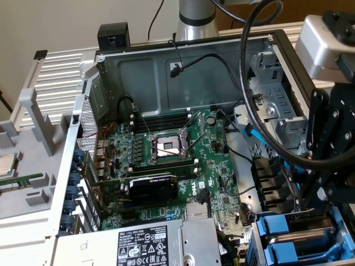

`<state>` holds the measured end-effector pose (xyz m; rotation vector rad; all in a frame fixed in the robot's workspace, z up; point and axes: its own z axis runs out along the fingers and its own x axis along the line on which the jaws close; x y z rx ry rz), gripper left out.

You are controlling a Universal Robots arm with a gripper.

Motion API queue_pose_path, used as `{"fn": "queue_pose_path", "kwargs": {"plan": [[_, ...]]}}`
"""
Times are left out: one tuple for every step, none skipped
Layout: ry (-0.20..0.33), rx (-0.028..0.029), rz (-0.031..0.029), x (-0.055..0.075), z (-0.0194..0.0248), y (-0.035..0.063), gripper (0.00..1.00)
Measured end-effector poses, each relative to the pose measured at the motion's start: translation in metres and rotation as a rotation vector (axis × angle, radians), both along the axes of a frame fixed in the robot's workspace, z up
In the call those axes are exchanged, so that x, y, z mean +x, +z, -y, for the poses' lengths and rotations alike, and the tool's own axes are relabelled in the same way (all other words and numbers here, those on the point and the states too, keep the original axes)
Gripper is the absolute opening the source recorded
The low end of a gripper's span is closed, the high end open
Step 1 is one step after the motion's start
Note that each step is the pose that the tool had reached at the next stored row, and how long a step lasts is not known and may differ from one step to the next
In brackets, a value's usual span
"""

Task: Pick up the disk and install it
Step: 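Insert the first disk wire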

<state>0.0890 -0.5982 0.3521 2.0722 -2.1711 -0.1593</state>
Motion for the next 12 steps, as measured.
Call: {"fn": "queue_pose_path", "kwargs": {"plan": [[0.0, -0.0047, 0.0001, -0.0002, -0.0024, -0.0002, 0.17], [0.0, -0.0125, 0.0, -0.0003, -0.0041, -0.0001, 0.17], [0.0, -0.0212, 0.0, -0.0003, -0.0048, -0.0001, 0.17], [0.0, -0.0307, 0.0, -0.0003, -0.005, -0.0001, 0.17], [0.0, -0.0424, 0.0, -0.0003, -0.0054, -0.0002, 0.17], [0.0, -0.0514, 0.0, -0.0003, -0.0058, -0.0001, 0.17], [0.0, -0.0545, 0.0, -0.0003, -0.0062, -0.0001, 0.17], [0.0, -0.0549, 0.0001, -0.0003, -0.0063, -0.0002, 0.17], [0.0, -0.055, 0.0001, -0.0003, -0.0063, -0.0002, 0.17], [0.0, -0.0551, 0.0001, -0.0004, -0.0063, -0.0002, 0.17], [0.0, -0.0551, 0.0001, -0.0004, -0.0063, -0.0002, 0.17], [0.0, -0.055, 0.0001, -0.0004, -0.0063, -0.0002, 0.17]]}}
